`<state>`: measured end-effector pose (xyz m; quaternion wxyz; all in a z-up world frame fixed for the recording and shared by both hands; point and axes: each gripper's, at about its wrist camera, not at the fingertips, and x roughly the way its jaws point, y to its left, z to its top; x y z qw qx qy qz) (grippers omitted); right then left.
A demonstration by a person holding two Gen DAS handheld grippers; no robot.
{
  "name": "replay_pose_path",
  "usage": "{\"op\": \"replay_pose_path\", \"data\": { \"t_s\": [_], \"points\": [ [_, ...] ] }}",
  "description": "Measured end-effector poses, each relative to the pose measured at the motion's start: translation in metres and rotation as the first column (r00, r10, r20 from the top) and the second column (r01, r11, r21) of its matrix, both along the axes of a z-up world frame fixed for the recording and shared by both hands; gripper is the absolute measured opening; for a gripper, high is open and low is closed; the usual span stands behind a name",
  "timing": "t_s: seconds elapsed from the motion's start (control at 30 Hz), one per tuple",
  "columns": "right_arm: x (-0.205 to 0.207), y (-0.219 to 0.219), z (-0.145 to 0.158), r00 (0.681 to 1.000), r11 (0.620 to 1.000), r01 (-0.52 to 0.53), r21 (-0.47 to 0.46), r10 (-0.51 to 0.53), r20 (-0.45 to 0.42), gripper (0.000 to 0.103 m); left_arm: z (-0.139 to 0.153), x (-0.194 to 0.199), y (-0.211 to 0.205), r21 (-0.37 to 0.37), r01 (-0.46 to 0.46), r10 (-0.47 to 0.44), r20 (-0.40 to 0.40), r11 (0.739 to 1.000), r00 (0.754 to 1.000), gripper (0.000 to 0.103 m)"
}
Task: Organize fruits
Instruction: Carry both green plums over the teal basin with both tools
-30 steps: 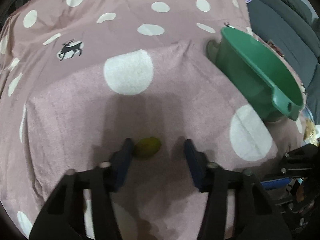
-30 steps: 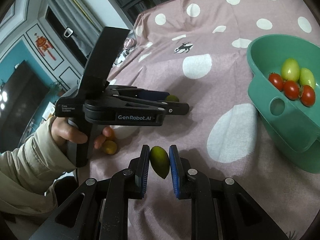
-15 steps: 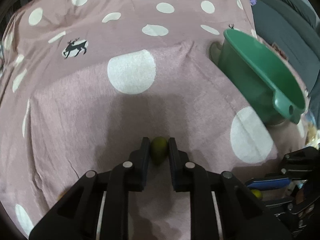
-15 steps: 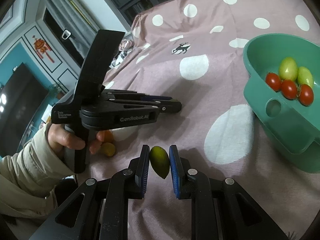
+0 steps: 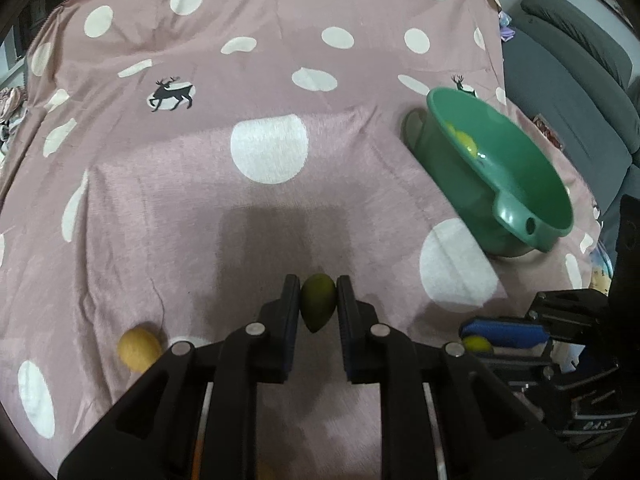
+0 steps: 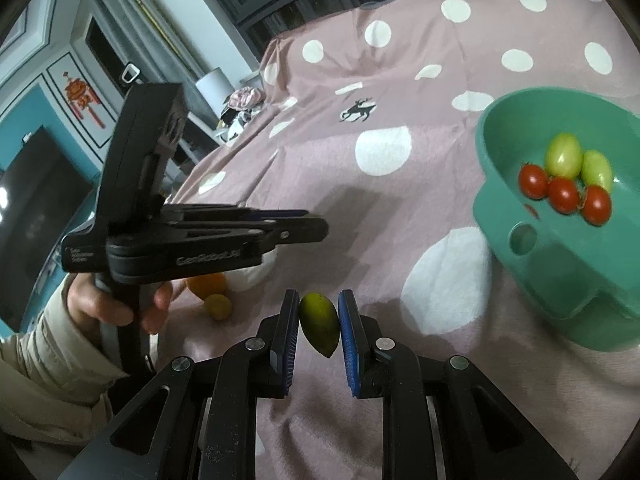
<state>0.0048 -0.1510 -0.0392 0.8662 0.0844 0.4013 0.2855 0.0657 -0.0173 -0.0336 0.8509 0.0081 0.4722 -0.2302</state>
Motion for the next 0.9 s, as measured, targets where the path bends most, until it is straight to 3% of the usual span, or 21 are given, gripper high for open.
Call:
{"op": "replay_pose_path", "data": {
  "t_s": [0.9],
  "points": [
    [-0.017,-0.028,0.052,0.983,0.994,0.109,0.012,-0.110,0.147,0.022,0.049,-0.034,-0.007,-0.069,0.015,-0.007,0.112,0.998,0.994,0.018]
  ]
}}
